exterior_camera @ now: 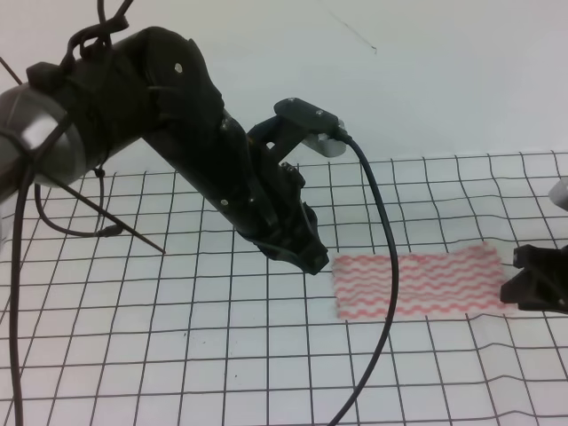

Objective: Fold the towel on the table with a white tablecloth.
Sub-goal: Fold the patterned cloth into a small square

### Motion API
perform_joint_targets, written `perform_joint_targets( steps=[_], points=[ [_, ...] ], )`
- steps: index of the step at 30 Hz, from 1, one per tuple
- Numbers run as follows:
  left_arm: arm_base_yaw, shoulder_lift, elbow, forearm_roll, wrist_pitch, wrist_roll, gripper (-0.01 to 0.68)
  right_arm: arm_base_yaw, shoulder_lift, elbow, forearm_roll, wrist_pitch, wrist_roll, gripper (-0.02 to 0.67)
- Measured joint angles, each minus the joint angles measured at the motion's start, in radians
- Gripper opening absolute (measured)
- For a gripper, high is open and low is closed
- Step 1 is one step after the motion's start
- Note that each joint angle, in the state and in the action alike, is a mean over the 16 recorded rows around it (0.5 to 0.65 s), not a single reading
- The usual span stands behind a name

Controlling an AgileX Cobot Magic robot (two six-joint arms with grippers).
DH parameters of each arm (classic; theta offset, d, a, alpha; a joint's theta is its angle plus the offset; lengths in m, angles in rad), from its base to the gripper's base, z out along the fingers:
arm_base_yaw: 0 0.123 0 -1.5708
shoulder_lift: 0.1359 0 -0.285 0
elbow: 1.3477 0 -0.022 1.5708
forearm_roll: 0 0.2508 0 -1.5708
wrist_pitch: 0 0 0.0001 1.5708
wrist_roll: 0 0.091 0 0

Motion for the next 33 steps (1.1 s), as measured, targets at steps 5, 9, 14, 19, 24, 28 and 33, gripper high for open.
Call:
perform_joint_targets(
  steps=[5, 9, 14, 19, 24, 28, 33],
  points=[
    [0.0, 0.0, 0.0, 0.0, 0.001, 0.0, 0.0, 0.0, 0.0, 0.0, -0.014, -0.02, 0.003, 0.261],
    [0.0, 0.0, 0.0, -0.001, 0.001, 0.0, 0.0, 0.0, 0.0, 0.0, -0.02, -0.033, -0.002, 0.296],
    [0.0, 0.0, 0.0, -0.002, 0.001, 0.0, 0.0, 0.0, 0.005, 0.0, -0.022, -0.042, -0.022, 0.303],
    [0.0, 0.0, 0.0, -0.002, 0.001, 0.0, 0.0, 0.0, 0.021, 0.0, -0.008, -0.044, -0.056, 0.299],
    [0.0, 0.0, 0.0, -0.002, 0.001, 0.0, 0.0, 0.0, 0.039, 0.0, 0.01, -0.045, -0.088, 0.297],
    [0.0, 0.0, 0.0, -0.002, -0.001, 0.0, 0.0, 0.0, 0.051, 0.0, 0.024, -0.043, -0.11, 0.296],
    [0.0, 0.0, 0.0, -0.002, -0.003, 0.0, 0.0, 0.0, 0.056, 0.0, 0.043, -0.037, -0.126, 0.294]
  ],
)
